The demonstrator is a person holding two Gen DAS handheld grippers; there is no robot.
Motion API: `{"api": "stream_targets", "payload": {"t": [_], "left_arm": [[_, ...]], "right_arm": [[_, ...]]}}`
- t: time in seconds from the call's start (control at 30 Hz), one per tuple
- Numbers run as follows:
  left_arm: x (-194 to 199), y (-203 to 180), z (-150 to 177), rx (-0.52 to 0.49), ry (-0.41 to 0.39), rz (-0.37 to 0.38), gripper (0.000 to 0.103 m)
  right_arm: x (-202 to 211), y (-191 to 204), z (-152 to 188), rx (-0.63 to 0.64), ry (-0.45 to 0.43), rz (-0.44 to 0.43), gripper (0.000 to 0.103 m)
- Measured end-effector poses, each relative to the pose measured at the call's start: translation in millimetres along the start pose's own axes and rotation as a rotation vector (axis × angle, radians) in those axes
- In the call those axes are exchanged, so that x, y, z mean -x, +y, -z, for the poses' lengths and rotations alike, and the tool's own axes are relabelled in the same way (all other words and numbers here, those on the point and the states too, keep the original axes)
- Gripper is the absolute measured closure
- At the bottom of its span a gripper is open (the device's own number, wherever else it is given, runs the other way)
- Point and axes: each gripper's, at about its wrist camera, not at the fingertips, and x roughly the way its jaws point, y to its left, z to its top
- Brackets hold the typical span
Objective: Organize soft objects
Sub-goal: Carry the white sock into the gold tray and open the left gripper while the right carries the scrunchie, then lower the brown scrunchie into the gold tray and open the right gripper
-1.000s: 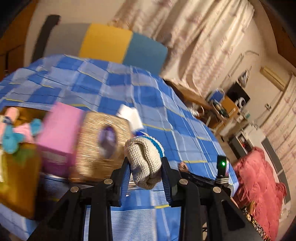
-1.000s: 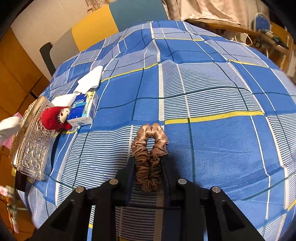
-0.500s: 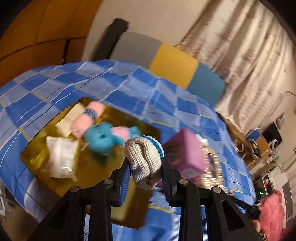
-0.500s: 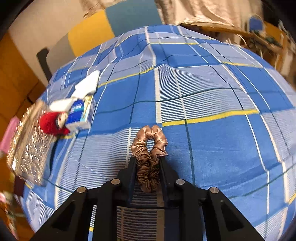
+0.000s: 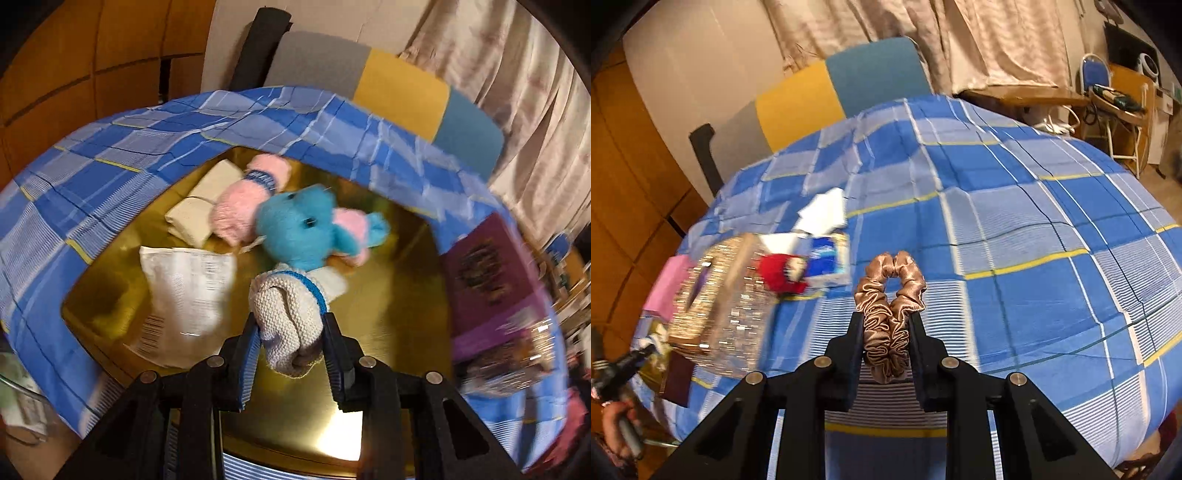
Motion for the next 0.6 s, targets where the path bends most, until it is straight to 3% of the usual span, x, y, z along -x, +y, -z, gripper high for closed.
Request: {"api": "stream_targets", "payload": {"t": [0.1,0.13,0.3,0.6], "left_arm": [[-9,15,2,0.019,0.047,-0.009,0.067],[-10,19,2,0.019,0.053,-0.014,0.061],[15,30,12,0.001,-0.009,-0.007,0.041],[51,52,30,0.065,-0.096,0.071,0.039]], "right_arm": [[10,22,-1,0.008,-0.021,-0.032,0.08],[13,30,-1,0.008,-0.029,-0.044,0.08],[28,68,-3,0.023,-0.056,-0.115,0.08],[42,165,-1,0.135,-0.067,-0.284,0.08]]}}
